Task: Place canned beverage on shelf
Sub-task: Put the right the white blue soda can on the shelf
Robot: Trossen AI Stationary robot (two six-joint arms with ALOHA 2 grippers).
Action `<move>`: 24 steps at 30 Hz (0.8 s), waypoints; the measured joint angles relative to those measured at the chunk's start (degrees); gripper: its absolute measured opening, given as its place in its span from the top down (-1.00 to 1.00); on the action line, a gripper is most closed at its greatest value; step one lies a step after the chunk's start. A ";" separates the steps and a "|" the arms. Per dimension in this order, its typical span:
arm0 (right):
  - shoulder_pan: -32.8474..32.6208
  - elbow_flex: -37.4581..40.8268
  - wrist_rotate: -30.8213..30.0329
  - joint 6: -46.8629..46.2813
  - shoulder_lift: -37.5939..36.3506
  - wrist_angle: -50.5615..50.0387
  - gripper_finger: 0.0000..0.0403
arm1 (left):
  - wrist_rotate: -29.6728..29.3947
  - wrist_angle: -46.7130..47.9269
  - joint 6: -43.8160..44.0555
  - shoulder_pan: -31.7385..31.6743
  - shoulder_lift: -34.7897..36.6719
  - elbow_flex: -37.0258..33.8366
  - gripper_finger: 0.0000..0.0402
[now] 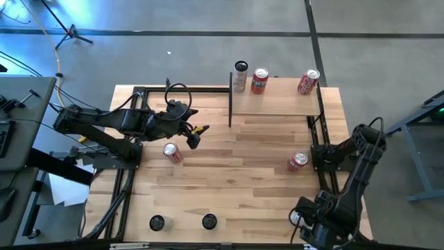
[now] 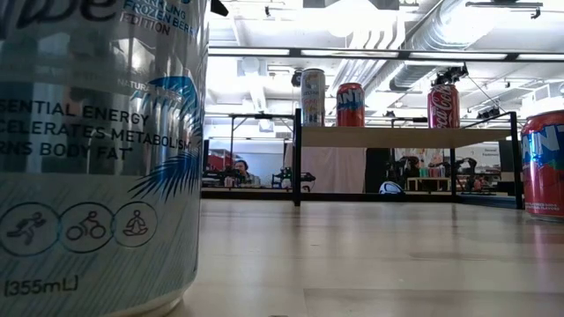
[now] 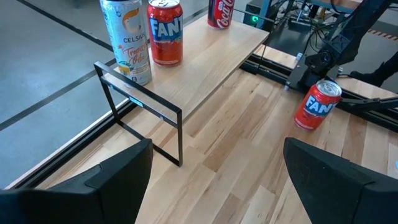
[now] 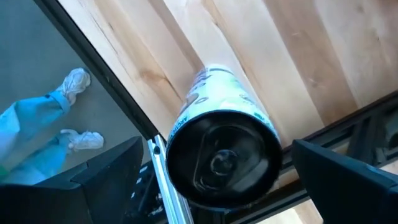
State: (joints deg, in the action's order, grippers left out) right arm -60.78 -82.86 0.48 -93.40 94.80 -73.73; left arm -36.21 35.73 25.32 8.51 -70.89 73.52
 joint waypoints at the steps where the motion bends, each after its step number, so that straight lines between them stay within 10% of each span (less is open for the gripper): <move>1: 0.11 0.75 0.06 0.11 -0.23 0.50 -0.97 | -0.01 -0.01 0.00 -0.01 0.00 0.00 -0.68; 24: 0.79 2.15 -0.84 -0.40 -1.84 1.55 -0.85 | -0.01 0.00 0.00 -0.02 0.00 0.00 -0.68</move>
State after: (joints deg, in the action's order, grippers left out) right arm -59.99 -80.71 -0.36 -93.80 92.96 -72.18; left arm -36.22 35.73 25.32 8.50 -70.89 73.52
